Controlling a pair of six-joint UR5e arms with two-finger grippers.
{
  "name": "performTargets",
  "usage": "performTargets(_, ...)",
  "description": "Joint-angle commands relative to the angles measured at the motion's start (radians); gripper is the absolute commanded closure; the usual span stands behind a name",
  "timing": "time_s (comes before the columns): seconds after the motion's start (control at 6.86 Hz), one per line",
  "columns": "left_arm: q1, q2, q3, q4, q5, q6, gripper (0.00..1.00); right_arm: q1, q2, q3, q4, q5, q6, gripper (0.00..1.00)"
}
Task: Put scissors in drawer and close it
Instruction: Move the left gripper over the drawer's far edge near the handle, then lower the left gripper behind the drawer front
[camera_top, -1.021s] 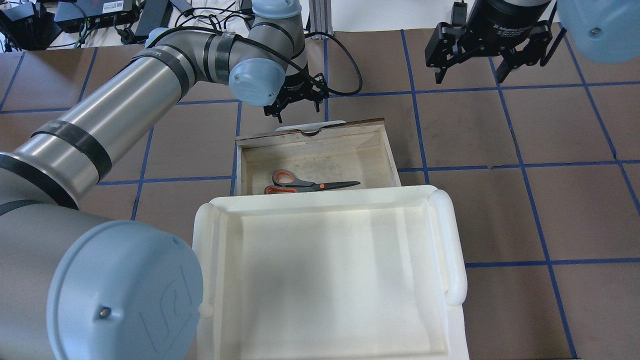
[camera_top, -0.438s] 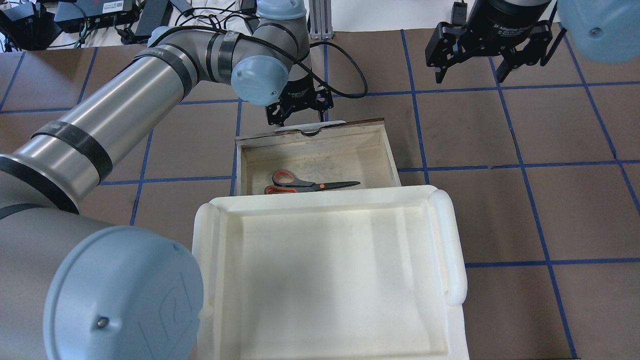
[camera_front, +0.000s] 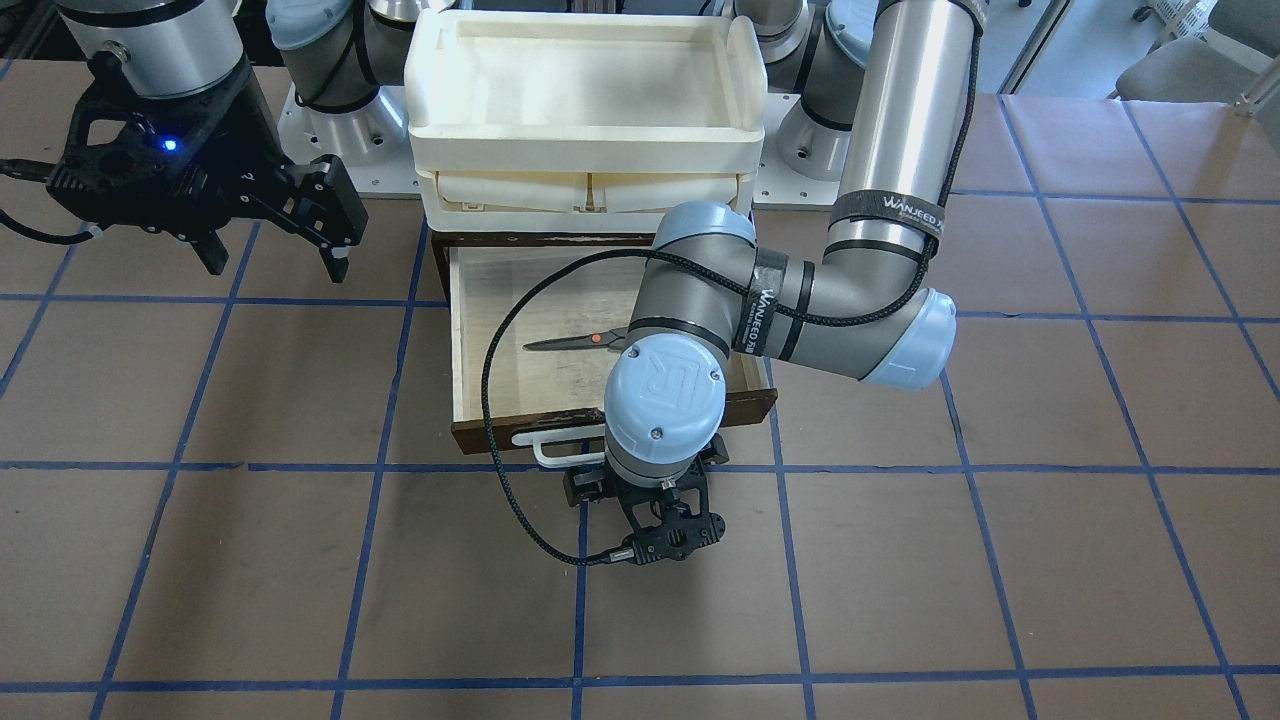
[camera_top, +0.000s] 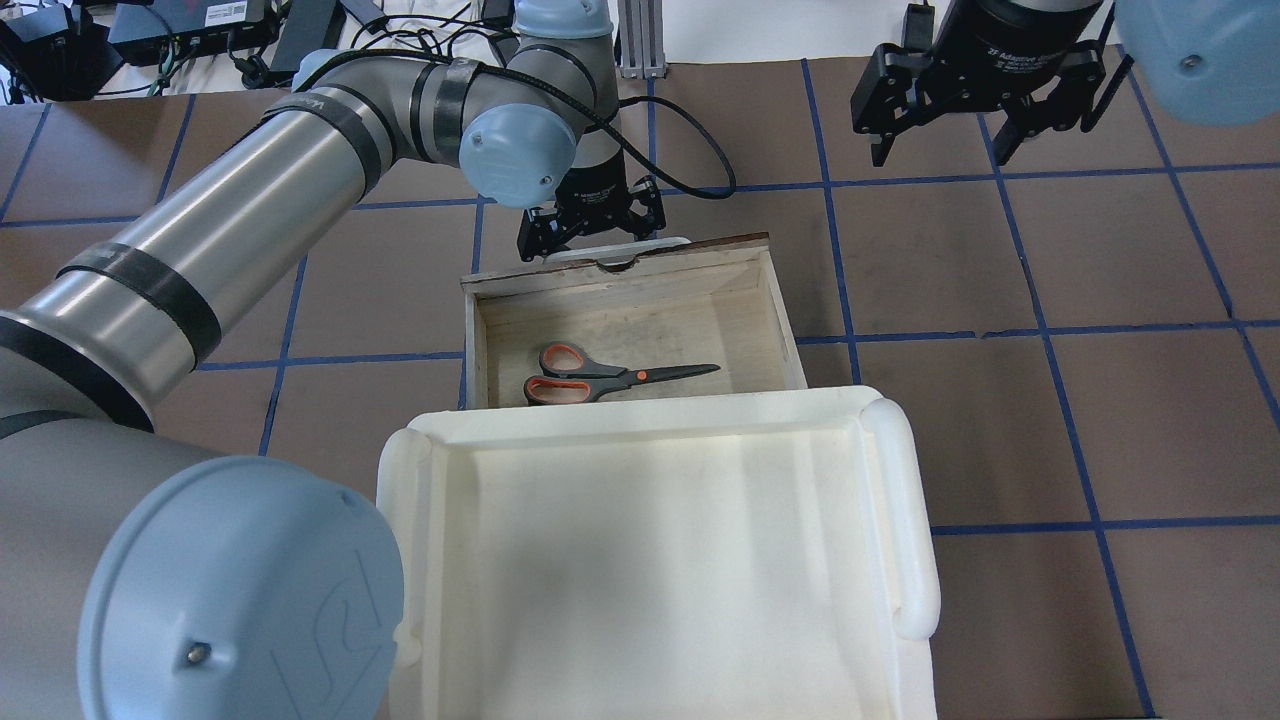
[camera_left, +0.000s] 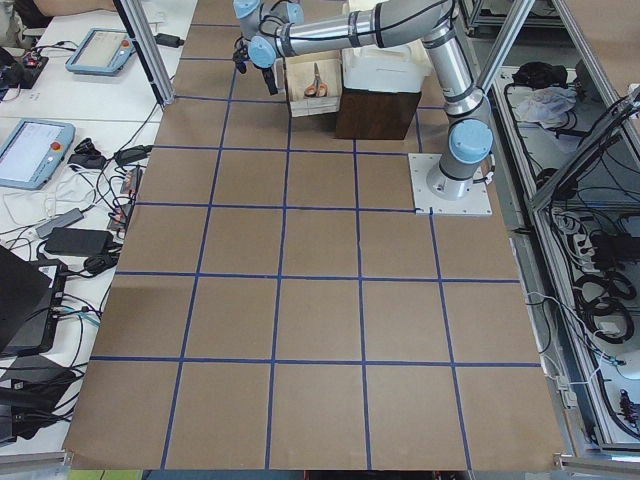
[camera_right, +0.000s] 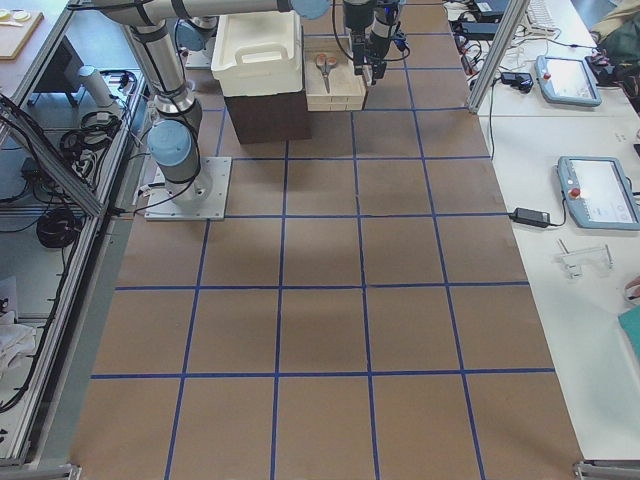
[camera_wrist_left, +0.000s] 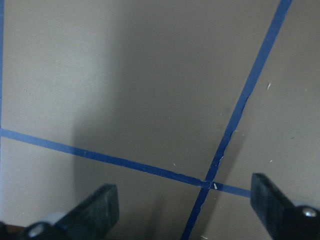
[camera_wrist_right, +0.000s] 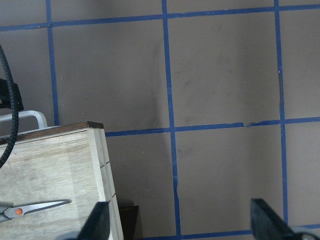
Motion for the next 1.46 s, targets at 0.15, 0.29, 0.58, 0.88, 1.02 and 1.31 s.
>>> performTargets(0.15,0.0,0.011,0.006,-0.018,-0.005,0.014,0.0,0.0,0.0,0.0,0.002,0.0,0.0,0.0)
performTargets(0.29,0.0,0.016,0.017,-0.013,-0.005,0.024,0.0,-0.001,0.0,0.0,0.0,0.001,0.0,0.0)
performTargets(0.58,0.001,0.008,0.017,0.03,-0.005,0.058,0.0,-0.001,0.0,0.0,0.0,0.0,0.0,0.0)
performTargets(0.88,0.001,0.004,0.017,0.045,-0.005,0.061,0.0,-0.001,0.0,0.0,0.002,0.0,0.0,0.0)
performTargets(1.02,0.001,0.004,0.015,0.045,-0.005,0.074,0.0,-0.001,0.0,0.002,0.002,0.0,0.0,0.0)
performTargets(1.31,-0.003,0.005,0.011,0.03,-0.005,0.074,0.0,0.0,0.0,0.002,0.002,0.0,0.0,0.0)
